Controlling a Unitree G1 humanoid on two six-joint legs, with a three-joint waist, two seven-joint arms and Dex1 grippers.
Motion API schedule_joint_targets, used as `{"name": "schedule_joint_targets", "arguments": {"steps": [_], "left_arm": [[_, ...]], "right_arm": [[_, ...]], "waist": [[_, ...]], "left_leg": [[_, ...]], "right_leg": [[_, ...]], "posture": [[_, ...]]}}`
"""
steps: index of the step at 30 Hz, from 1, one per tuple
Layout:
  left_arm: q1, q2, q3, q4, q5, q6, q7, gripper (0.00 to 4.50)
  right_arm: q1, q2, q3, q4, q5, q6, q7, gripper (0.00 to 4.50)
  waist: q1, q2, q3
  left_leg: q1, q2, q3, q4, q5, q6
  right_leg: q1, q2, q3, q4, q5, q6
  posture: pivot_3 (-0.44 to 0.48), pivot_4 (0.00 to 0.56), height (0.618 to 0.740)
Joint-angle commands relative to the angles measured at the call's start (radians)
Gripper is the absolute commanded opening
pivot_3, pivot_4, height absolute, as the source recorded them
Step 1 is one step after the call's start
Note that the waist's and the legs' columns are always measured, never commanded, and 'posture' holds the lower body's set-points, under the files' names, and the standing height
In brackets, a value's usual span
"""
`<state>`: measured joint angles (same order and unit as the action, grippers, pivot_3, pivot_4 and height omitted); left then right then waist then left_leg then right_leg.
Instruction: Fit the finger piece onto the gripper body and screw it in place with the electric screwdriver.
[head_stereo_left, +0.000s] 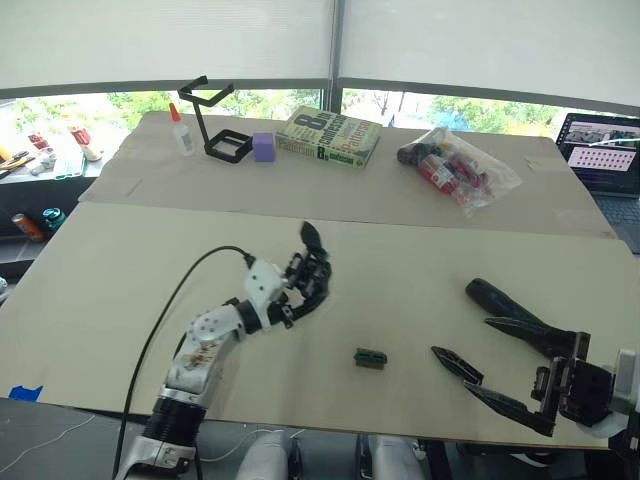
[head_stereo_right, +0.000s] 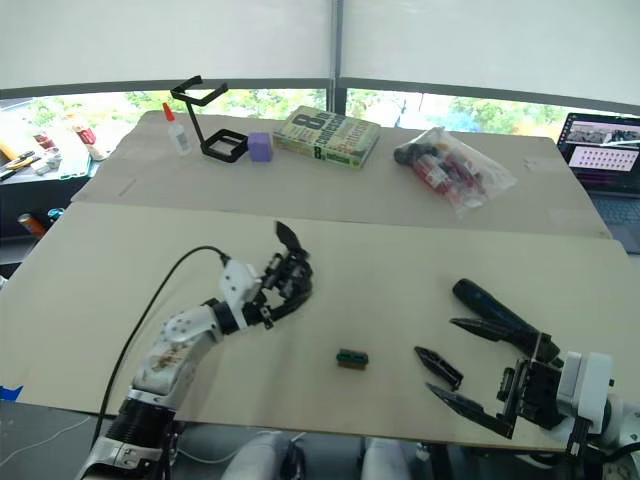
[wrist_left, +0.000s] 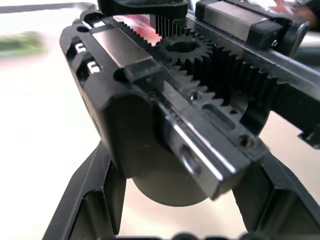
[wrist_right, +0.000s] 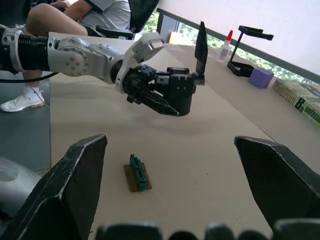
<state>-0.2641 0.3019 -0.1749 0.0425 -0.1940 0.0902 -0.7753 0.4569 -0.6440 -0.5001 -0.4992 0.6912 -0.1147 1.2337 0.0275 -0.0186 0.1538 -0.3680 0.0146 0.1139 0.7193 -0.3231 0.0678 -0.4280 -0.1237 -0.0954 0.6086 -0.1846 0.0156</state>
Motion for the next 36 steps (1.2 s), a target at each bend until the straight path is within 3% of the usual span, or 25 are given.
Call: {"name": "schedule_joint_targets", "arguments": {"steps": [1, 10, 17, 19, 22, 26, 30, 36], "left_arm": [[-0.051, -0.031, -0.022, 0.010, 0.014, -0.037, 0.005, 2.34], [-0.092, -0.085, -0.100, 0.130, 0.063, -0.072, -0.045, 2.34], [-0.101, -0.109, -0.092, 0.142, 0.051, -0.017, -0.038, 2.34], [-0.099, -0.110, -0.086, 0.130, 0.043, 0.002, -0.043, 3.38], [-0.083, -0.085, -0.075, 0.102, 0.025, 0.022, -0.076, 4.47], [-0.067, 0.000, -0.027, 0.086, -0.040, 0.061, -0.165, 4.47], [-0.099, 0.091, 0.000, 0.171, -0.048, -0.015, -0.275, 4.47], [-0.280, 0.081, -0.016, 0.451, -0.033, -0.168, -0.456, 4.47]], "right_arm": [[0.017, 0.010, -0.024, -0.056, 0.016, -0.015, -0.021, 4.50], [0.082, 0.038, -0.031, -0.109, -0.007, -0.027, -0.069, 4.50], [0.106, 0.046, -0.031, -0.132, -0.017, -0.028, -0.095, 4.50], [0.109, 0.047, -0.029, -0.137, -0.018, -0.028, -0.100, 4.50], [0.109, 0.047, -0.027, -0.139, -0.019, -0.026, -0.107, 4.50], [0.104, 0.043, -0.029, -0.139, -0.018, -0.021, -0.118, 4.50], [0.106, 0.041, -0.034, -0.132, -0.016, -0.023, -0.116, 4.50], [0.104, 0.040, -0.033, -0.128, -0.018, -0.021, -0.119, 4.50]], "waist": [[0.000, 0.000, 0.000], [0.012, 0.001, 0.000], [0.017, 0.001, 0.000], [0.016, 0.001, 0.000], [0.016, 0.001, 0.000], [0.008, 0.002, 0.000], [0.008, 0.004, 0.000], [0.022, 0.005, 0.000]], "left_leg": [[0.000, 0.000, 0.000, 0.000, -0.002, 0.003], [-0.001, 0.000, -0.002, 0.001, -0.001, 0.003], [-0.001, -0.001, -0.002, 0.003, -0.005, 0.009], [-0.001, -0.001, -0.001, 0.004, -0.005, 0.010], [-0.001, -0.001, -0.002, 0.005, -0.006, 0.012], [-0.001, 0.000, -0.002, 0.005, -0.006, 0.011], [-0.001, 0.000, -0.002, 0.004, -0.005, 0.008], [-0.002, 0.000, -0.002, 0.007, -0.005, 0.009]], "right_leg": [[0.000, 0.000, 0.000, 0.000, 0.000, -0.001], [0.000, -0.002, 0.000, 0.000, 0.000, 0.000], [0.001, -0.005, -0.001, -0.001, -0.001, 0.001], [0.001, -0.006, -0.001, -0.001, -0.001, 0.001], [0.002, -0.006, -0.001, -0.001, -0.001, 0.001], [0.001, -0.005, -0.001, 0.000, -0.001, 0.001], [0.000, -0.004, -0.001, 0.002, -0.002, 0.000], [0.001, -0.004, -0.003, 0.001, -0.002, 0.000]], "posture": [[0.000, 0.150, 0.740], [0.000, 0.150, 0.740], [0.000, 0.150, 0.740], [0.000, 0.150, 0.740], [0.000, 0.150, 0.740], [0.000, 0.150, 0.740], [0.000, 0.150, 0.740], [0.000, 0.150, 0.740]]}}
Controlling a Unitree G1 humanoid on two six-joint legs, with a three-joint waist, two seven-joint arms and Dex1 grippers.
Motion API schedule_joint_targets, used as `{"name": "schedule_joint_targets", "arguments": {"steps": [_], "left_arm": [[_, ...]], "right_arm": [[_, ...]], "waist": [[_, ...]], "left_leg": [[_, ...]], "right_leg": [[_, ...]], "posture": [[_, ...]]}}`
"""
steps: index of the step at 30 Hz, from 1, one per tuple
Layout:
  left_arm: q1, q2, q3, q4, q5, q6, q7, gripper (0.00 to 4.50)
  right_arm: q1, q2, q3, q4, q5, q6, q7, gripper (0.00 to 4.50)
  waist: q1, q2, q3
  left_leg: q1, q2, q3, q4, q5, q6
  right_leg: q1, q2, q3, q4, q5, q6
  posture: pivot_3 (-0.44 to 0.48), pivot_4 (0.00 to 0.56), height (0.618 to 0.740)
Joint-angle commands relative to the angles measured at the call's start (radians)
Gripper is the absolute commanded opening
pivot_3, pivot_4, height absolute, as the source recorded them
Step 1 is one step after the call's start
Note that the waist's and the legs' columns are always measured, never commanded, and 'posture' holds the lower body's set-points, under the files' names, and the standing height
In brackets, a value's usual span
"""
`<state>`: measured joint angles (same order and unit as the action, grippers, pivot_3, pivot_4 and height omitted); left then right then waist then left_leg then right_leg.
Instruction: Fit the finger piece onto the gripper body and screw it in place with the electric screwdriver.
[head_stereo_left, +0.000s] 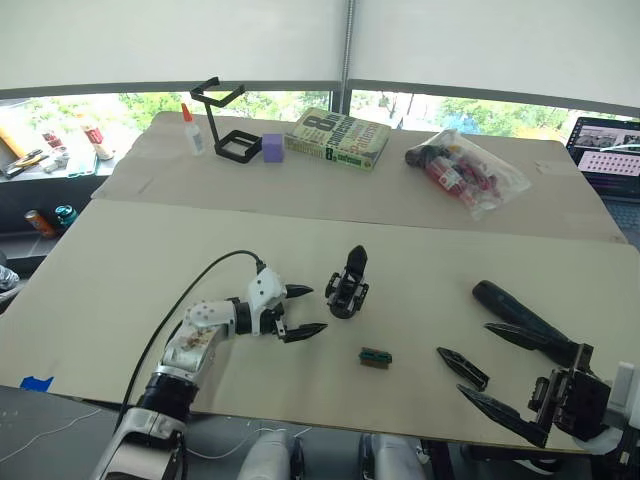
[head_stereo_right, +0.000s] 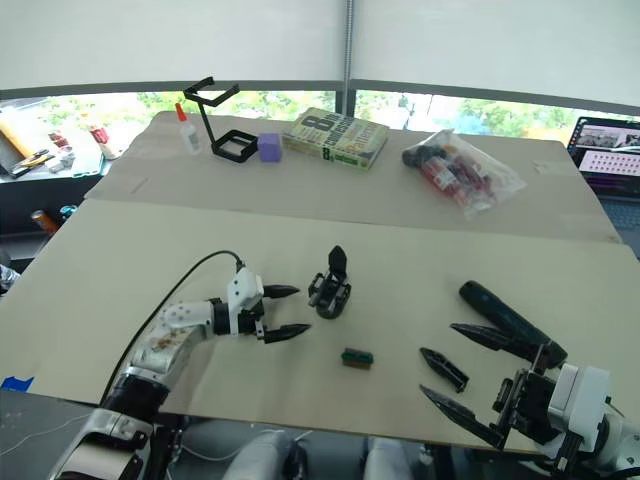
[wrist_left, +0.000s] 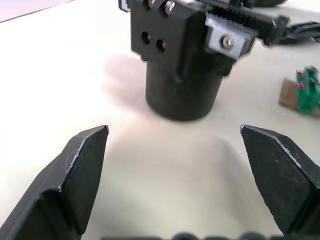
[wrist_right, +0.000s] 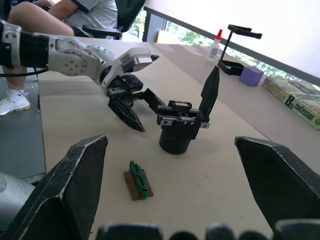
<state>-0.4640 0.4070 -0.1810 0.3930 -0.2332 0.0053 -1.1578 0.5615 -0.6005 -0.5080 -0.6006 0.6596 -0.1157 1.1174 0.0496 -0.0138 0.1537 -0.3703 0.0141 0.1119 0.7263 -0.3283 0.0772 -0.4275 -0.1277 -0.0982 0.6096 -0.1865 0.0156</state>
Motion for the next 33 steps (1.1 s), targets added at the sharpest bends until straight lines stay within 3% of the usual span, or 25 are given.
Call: {"name": "schedule_joint_targets", "arguments": {"steps": [1, 9, 21, 24, 27, 33], "left_arm": [[-0.117, -0.038, -0.008, 0.162, 0.012, -0.109, -0.085, 4.47], [-0.317, -0.147, -0.015, 0.518, 0.065, -0.272, -0.233, 4.47], [-0.356, -0.225, -0.008, 0.639, 0.131, -0.357, -0.241, 4.47], [-0.347, -0.246, -0.004, 0.642, 0.157, -0.379, -0.173, 3.66], [-0.335, -0.265, 0.006, 0.606, 0.145, -0.367, -0.168, 2.28], [-0.273, -0.270, 0.023, 0.407, 0.117, -0.278, -0.110, 2.30]], "right_arm": [[-0.001, -0.004, -0.025, -0.027, 0.014, -0.019, -0.004, 4.50], [0.020, 0.002, -0.033, -0.033, 0.011, -0.026, 0.002, 4.50], [0.042, 0.020, -0.026, -0.035, -0.013, -0.048, -0.010, 4.50], [0.031, 0.023, -0.014, -0.026, -0.022, -0.051, -0.012, 4.50], [0.022, 0.022, -0.010, -0.019, -0.025, -0.052, -0.013, 4.50], [0.021, 0.016, -0.020, -0.017, -0.015, -0.040, -0.010, 4.50]], "waist": [[0.000, 0.000, 0.000], [-0.010, -0.001, 0.000], [-0.008, -0.001, 0.000], [-0.008, -0.001, 0.000], [-0.007, -0.001, 0.000], [-0.005, 0.000, 0.000]], "left_leg": [[0.000, 0.000, 0.000, 0.000, 0.000, 0.000], [-0.003, -0.003, 0.002, 0.002, 0.000, 0.000], [-0.003, -0.003, 0.001, 0.003, -0.005, 0.009], [-0.003, -0.003, 0.001, 0.004, -0.006, 0.010], [-0.003, -0.003, 0.001, 0.004, -0.006, 0.010], [-0.004, -0.003, 0.001, 0.004, -0.006, 0.010]], "right_leg": [[0.000, 0.000, 0.000, 0.000, 0.000, 0.000], [0.001, 0.000, 0.000, -0.003, 0.000, 0.004], [0.002, -0.001, 0.001, -0.005, 0.002, 0.007], [0.003, -0.002, 0.001, -0.006, 0.002, 0.008], [0.003, -0.002, 0.002, -0.008, 0.003, 0.009], [0.003, -0.002, 0.002, -0.010, 0.004, 0.010]], "posture": [[0.000, 0.150, 0.740], [0.000, 0.150, 0.740], [0.000, 0.150, 0.740], [0.000, 0.150, 0.740], [0.000, 0.150, 0.740], [0.000, 0.150, 0.740]]}}
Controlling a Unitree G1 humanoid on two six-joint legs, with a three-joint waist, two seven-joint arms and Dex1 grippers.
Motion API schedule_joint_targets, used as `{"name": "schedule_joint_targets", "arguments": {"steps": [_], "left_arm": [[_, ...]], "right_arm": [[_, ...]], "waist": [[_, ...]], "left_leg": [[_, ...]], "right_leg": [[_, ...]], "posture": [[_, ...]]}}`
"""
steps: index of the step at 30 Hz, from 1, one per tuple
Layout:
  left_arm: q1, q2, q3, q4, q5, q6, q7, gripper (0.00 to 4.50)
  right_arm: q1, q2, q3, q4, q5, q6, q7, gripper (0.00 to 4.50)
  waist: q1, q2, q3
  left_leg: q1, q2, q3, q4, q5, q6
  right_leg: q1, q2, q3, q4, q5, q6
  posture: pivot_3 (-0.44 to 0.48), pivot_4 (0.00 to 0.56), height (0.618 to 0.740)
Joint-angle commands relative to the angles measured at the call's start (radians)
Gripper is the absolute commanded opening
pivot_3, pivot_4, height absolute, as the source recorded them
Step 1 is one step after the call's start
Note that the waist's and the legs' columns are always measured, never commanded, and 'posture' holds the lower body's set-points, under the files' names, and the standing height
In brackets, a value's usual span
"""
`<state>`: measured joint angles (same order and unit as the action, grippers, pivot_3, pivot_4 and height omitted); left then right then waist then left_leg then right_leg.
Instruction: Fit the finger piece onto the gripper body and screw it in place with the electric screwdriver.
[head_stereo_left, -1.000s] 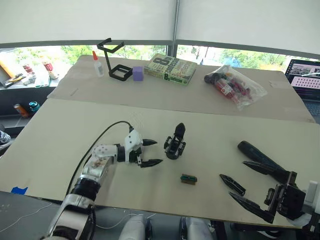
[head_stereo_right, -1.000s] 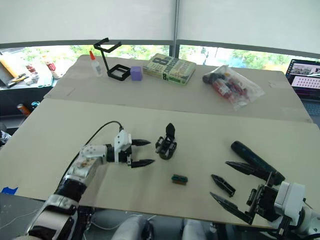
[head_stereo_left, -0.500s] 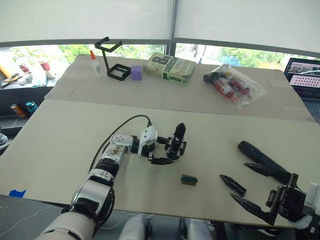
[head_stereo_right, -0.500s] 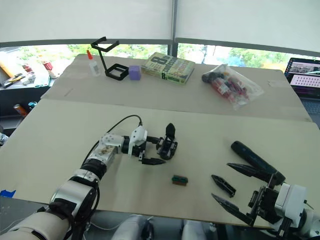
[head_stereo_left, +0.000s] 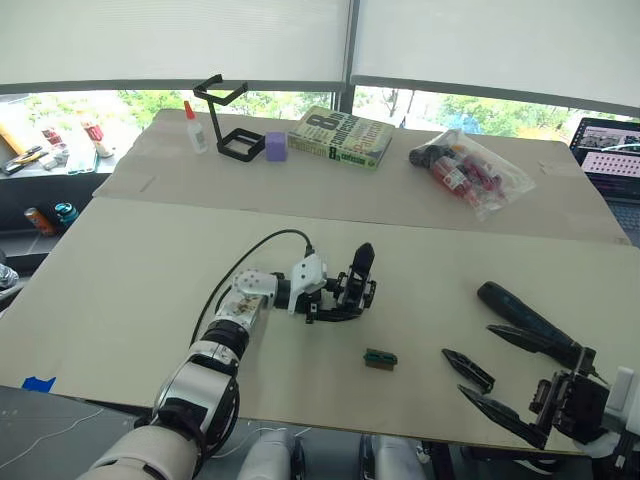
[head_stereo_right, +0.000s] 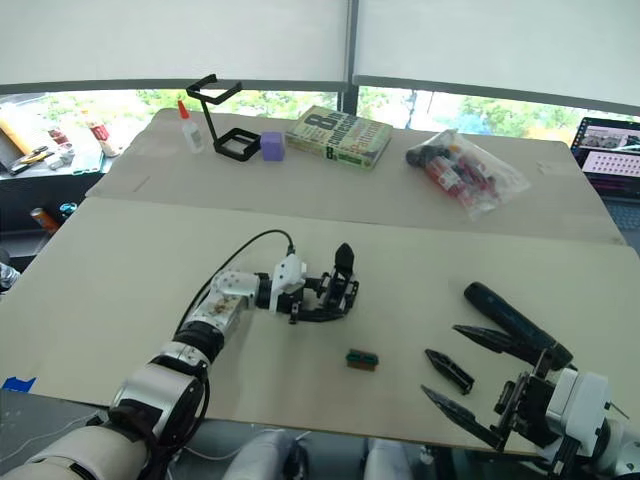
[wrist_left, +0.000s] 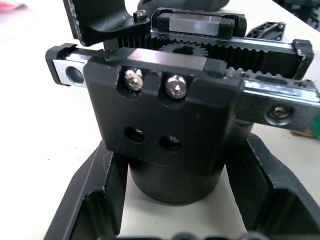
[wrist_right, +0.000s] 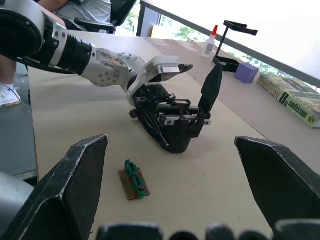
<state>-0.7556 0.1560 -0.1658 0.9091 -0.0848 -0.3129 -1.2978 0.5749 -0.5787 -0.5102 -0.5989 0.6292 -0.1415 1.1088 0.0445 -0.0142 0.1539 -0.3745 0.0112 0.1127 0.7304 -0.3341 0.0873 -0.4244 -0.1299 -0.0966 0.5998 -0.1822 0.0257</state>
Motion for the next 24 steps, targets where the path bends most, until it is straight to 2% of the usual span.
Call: {"name": "schedule_joint_targets", "arguments": {"steps": [1, 9, 15, 20, 22, 23, 24], "left_arm": [[0.031, -0.018, 0.009, -0.149, -0.026, 0.055, 0.058, 2.30], [0.166, -0.024, -0.057, -0.395, 0.001, 0.175, 0.143, 2.30], [0.169, -0.020, -0.090, -0.377, 0.033, 0.190, 0.196, 2.30], [0.172, -0.012, -0.093, -0.386, 0.019, 0.228, 0.194, 2.30], [0.184, -0.003, -0.091, -0.398, 0.008, 0.248, 0.181, 3.33], [0.190, 0.006, -0.088, -0.404, 0.004, 0.252, 0.175, 3.59], [0.198, 0.020, -0.085, -0.411, 0.000, 0.254, 0.165, 4.04]], "right_arm": [[0.010, -0.007, -0.020, -0.020, 0.017, -0.011, -0.002, 4.50], [0.039, -0.004, -0.011, -0.041, 0.013, 0.014, -0.028, 4.50], [0.073, -0.013, -0.015, -0.051, -0.010, 0.061, -0.070, 4.50], [0.142, -0.064, -0.074, -0.099, -0.002, 0.219, -0.155, 4.50], [0.175, -0.108, -0.104, -0.142, 0.009, 0.338, -0.212, 4.50], [0.189, -0.141, -0.119, -0.165, -0.001, 0.401, -0.230, 4.50], [0.201, -0.179, -0.134, -0.188, -0.007, 0.460, -0.239, 4.50]], "waist": [[-0.001, 0.000, 0.000], [-0.003, 0.001, 0.000], [0.001, 0.002, -0.001], [0.001, 0.004, -0.002], [0.000, 0.004, -0.002], [-0.002, 0.005, -0.003], [-0.002, 0.006, -0.003]], "left_leg": [[0.000, 0.000, 0.000, 0.000, 0.001, -0.001], [-0.005, -0.001, 0.000, 0.000, 0.003, -0.004], [-0.004, -0.001, 0.000, 0.000, 0.002, -0.004], [-0.003, -0.001, 0.000, 0.000, 0.001, -0.003], [-0.002, -0.001, 0.000, 0.000, 0.000, 0.000], [-0.002, 0.000, 0.000, 0.000, 0.000, 0.000], [-0.002, 0.000, 0.000, 0.000, 0.000, 0.000]], "right_leg": [[0.000, 0.000, 0.000, 0.000, 0.000, 0.000], [-0.002, 0.000, -0.001, -0.005, 0.001, 0.002], [-0.001, 0.000, -0.001, -0.005, 0.001, 0.003], [0.000, -0.001, 0.000, -0.005, 0.002, 0.002], [0.000, -0.001, 0.001, -0.005, 0.002, 0.002], [-0.001, -0.001, 0.000, -0.005, 0.002, 0.001], [-0.001, -0.001, 0.001, -0.005, 0.002, 0.001]], "posture": [[0.000, 0.150, 0.740], [0.000, 0.150, 0.740], [0.000, 0.150, 0.740], [0.000, 0.150, 0.740], [0.000, 0.150, 0.740], [0.000, 0.150, 0.740], [0.000, 0.150, 0.740]]}}
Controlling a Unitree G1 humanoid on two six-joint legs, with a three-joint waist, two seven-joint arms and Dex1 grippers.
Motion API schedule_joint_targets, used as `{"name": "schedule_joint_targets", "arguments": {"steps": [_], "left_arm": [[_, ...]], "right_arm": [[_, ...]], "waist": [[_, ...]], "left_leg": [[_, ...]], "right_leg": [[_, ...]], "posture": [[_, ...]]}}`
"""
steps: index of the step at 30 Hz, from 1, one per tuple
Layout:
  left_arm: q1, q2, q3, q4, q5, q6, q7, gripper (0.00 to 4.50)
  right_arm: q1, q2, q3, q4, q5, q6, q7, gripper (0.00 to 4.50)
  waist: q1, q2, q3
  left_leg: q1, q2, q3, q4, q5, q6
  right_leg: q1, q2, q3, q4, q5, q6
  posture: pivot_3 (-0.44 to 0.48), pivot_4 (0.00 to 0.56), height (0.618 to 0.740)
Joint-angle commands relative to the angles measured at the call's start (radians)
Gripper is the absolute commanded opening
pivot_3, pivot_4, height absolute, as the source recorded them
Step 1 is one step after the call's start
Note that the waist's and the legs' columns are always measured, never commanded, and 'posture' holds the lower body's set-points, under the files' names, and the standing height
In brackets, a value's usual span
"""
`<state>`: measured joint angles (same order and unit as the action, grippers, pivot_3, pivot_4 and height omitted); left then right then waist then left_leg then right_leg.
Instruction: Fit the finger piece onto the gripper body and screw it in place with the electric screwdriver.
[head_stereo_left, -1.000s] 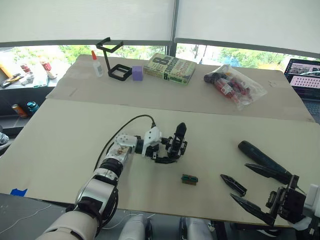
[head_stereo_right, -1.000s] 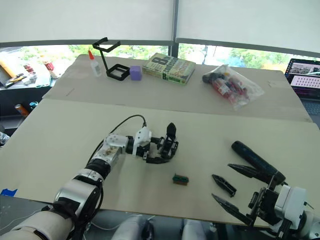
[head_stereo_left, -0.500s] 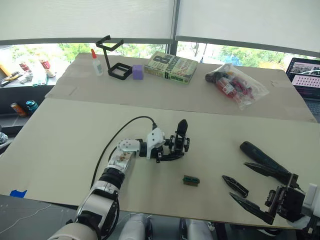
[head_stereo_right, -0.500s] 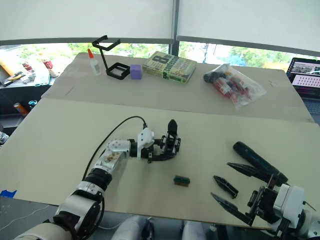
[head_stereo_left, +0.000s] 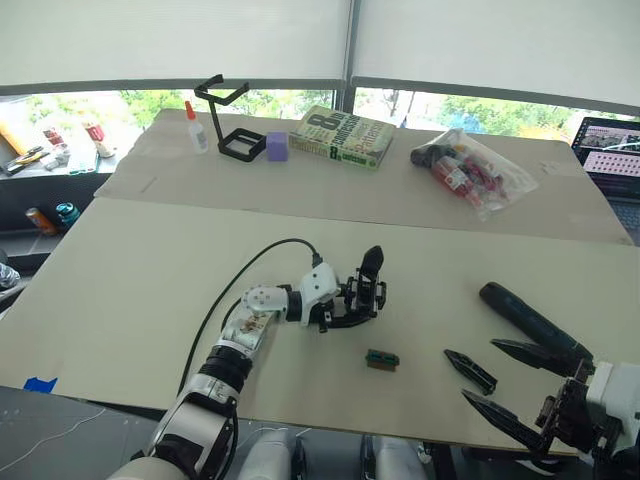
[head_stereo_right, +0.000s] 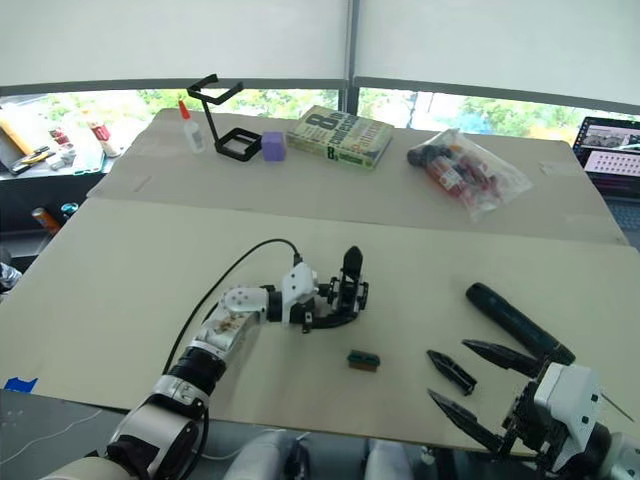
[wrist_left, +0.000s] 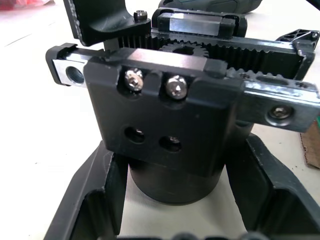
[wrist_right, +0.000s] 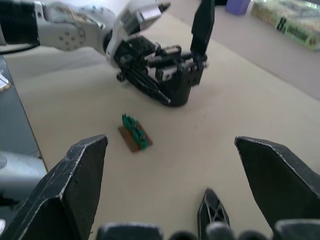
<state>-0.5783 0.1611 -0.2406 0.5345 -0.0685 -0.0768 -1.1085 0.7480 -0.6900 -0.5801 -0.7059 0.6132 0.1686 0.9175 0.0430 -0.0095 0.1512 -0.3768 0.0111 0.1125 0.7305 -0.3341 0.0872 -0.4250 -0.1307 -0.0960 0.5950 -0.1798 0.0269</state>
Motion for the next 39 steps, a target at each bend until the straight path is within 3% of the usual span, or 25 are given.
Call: {"name": "schedule_joint_targets", "arguments": {"steps": [1, 6, 8, 12, 16, 23, 29, 30, 35, 38, 39], "left_arm": [[0.027, 0.028, -0.009, -0.044, -0.019, 0.017, -0.031, 4.47], [0.051, 0.106, 0.022, -0.088, -0.047, 0.013, -0.069, 4.47], [0.062, 0.157, 0.053, -0.105, -0.083, -0.004, -0.108, 4.47], [0.089, 0.287, 0.108, -0.168, -0.182, 0.053, -0.241, 4.47], [0.144, 0.410, 0.162, -0.359, -0.344, 0.172, -0.383, 4.47], [0.244, 0.469, 0.211, -0.675, -0.496, 0.294, -0.354, 4.47], [0.254, 0.465, 0.212, -0.764, -0.520, 0.339, -0.291, 4.47], [0.251, 0.463, 0.213, -0.766, -0.521, 0.342, -0.285, 4.50], [0.217, 0.476, 0.212, -0.764, -0.542, 0.369, -0.288, 4.50], [0.204, 0.484, 0.210, -0.758, -0.545, 0.369, -0.302, 4.50], [0.194, 0.481, 0.214, -0.759, -0.554, 0.381, -0.292, 4.50]], "right_arm": [[0.033, -0.096, -0.077, -0.098, 0.017, 0.196, -0.052, 4.50], [-0.010, -0.212, -0.157, -0.100, 0.110, 0.377, -0.037, 4.50], [-0.042, -0.309, -0.160, -0.082, 0.096, 0.498, -0.045, 4.50], [-0.175, -0.424, -0.086, -0.023, 0.102, 0.678, -0.109, 4.50], [-0.296, -0.505, 0.065, 0.046, 0.062, 0.748, -0.105, 4.50], [-0.468, -0.533, 0.316, 0.125, -0.022, 0.802, -0.143, 4.50], [-0.547, -0.493, 0.424, 0.145, -0.052, 0.829, -0.162, 4.50], [-0.558, -0.481, 0.435, 0.147, -0.055, 0.827, -0.167, 3.98], [-0.570, -0.453, 0.476, 0.113, -0.088, 0.834, -0.187, 2.25], [-0.554, -0.451, 0.461, 0.096, -0.094, 0.838, -0.187, 1.24], [-0.537, -0.452, 0.436, 0.088, -0.102, 0.812, -0.178, 1.10]], "waist": [[-0.002, 0.001, -0.001], [-0.009, 0.001, -0.001], [-0.013, 0.001, -0.001], [-0.022, 0.000, 0.000], [-0.020, 0.000, 0.000], [-0.018, 0.000, 0.000], [-0.022, 0.000, 0.000], [-0.023, 0.000, 0.001], [-0.028, 0.000, 0.001], [-0.029, 0.000, 0.001], [-0.029, 0.000, 0.001]], "left_leg": [[0.000, 0.000, 0.000, 0.000, 0.000, 0.000], [0.001, 0.001, 0.000, 0.000, 0.000, 0.000], [0.001, 0.002, 0.000, 0.000, 0.000, 0.000], [0.001, 0.003, 0.000, 0.000, 0.000, 0.000], [-0.006, 0.002, 0.000, 0.000, 0.005, -0.009], [-0.010, -0.001, 0.000, 0.002, 0.005, -0.009], [-0.007, 0.000, 0.000, 0.002, 0.007, -0.012], [-0.006, 0.001, 0.000, 0.002, 0.007, -0.012], [0.000, 0.003, 0.000, 0.002, 0.007, -0.013], [0.000, 0.003, 0.000, 0.001, 0.007, -0.013], [0.000, 0.003, 0.000, 0.001, 0.007, -0.013]], "right_leg": [[0.000, 0.000, 0.000, 0.000, 0.000, 0.000], [0.000, 0.001, 0.000, 0.000, 0.001, -0.001], [0.000, 0.002, 0.000, 0.000, 0.001, -0.002], [-0.001, 0.002, 0.000, 0.000, 0.001, -0.004], [-0.007, 0.002, -0.001, 0.001, 0.002, -0.004], [-0.009, 0.003, -0.001, 0.000, 0.000, 0.000], [-0.006, 0.006, -0.001, 0.000, -0.001, 0.001], [-0.005, 0.006, -0.001, 0.000, -0.001, 0.001], [0.000, 0.007, 0.000, 0.001, -0.004, 0.006], [0.000, 0.008, 0.000, 0.001, -0.002, 0.002], [0.000, 0.008, 0.000, 0.001, 0.000, -0.001]], "posture": [[0.000, 0.150, 0.740], [0.000, 0.150, 0.740], [0.000, 0.150, 0.740], [0.000, 0.150, 0.740], [0.000, 0.150, 0.740], [0.000, 0.150, 0.740], [0.000, 0.150, 0.740], [0.000, 0.150, 0.740], [0.000, 0.150, 0.740], [0.000, 0.150, 0.740], [0.000, 0.150, 0.740]]}}
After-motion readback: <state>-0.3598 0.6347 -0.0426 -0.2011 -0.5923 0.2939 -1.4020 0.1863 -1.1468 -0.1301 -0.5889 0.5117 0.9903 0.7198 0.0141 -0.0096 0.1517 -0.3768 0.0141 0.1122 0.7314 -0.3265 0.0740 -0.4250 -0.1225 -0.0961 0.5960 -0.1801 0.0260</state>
